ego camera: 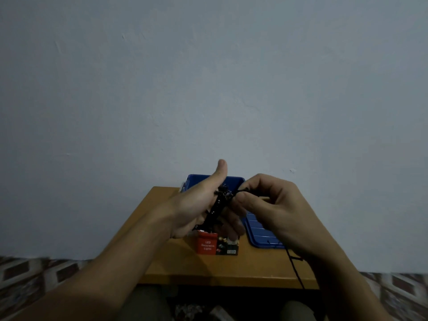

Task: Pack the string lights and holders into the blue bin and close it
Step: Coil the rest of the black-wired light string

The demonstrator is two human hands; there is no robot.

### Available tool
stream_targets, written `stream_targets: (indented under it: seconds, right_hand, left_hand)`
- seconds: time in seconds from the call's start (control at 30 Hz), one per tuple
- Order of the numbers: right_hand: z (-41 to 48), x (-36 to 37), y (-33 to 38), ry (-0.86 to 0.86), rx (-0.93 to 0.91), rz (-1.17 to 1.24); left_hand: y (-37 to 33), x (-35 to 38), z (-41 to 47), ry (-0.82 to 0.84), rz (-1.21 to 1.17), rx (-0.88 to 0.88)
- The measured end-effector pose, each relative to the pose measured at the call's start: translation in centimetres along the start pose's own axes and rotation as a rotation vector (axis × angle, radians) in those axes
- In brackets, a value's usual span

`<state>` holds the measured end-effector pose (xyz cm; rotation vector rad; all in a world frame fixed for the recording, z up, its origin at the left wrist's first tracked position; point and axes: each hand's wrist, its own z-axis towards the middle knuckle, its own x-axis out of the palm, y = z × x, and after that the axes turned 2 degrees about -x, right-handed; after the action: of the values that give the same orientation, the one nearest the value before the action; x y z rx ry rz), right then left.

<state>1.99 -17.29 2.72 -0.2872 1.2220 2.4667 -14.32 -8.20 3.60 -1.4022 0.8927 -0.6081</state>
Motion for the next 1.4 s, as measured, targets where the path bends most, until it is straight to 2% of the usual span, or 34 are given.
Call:
stream_targets:
  seconds: [0.17,0.3,0.4,0.5,0.77,0.9,1.2,1.4]
  right_hand:
    - [0.2,0.1,0.2,-0.054,-0.042,-0.056]
    - [0.3,0.5,-0.4,-0.09,-0.067,-0.12]
    - [0.1,0.6,-0.4,-0.068,-0.073,-0.137]
    - [0.1,0.7,-0.8,-0.059,0.001,-0.065]
    - [0.2,1.2,-1.6,-0.122,0.075,-0.03]
    - [0.2,1.2,-1.9,-0.134,0.086,-0.028]
    - [-0.5,1.3,-2.9,-0.103,0.039,0.004]
    - [-1.1,2.4,-3.8,-0.147,0.062,-0.053]
  left_hand:
    - [-0.2,-0.1,0.1,0.079,0.127,-0.013]
    - [0.1,-0.6,0.3,0.184,0.113,-0.043]
    - [0.1,-0.9,0.2,0.239,0.018,-0.005]
    - [0.2,-1.1,0.2,0.327,-0.083,0.021]
    - [0.6,-0.9,0.6,0.677,-0.354,0.062]
    - [0.8,-0.9,0.8,0.663,-0.425,0.166]
    - [0.0,-1.3,0.8,0.496,-0.646,0.327]
    - [-0.1,-1.0,0.6,0.511,-0.754,0.353]
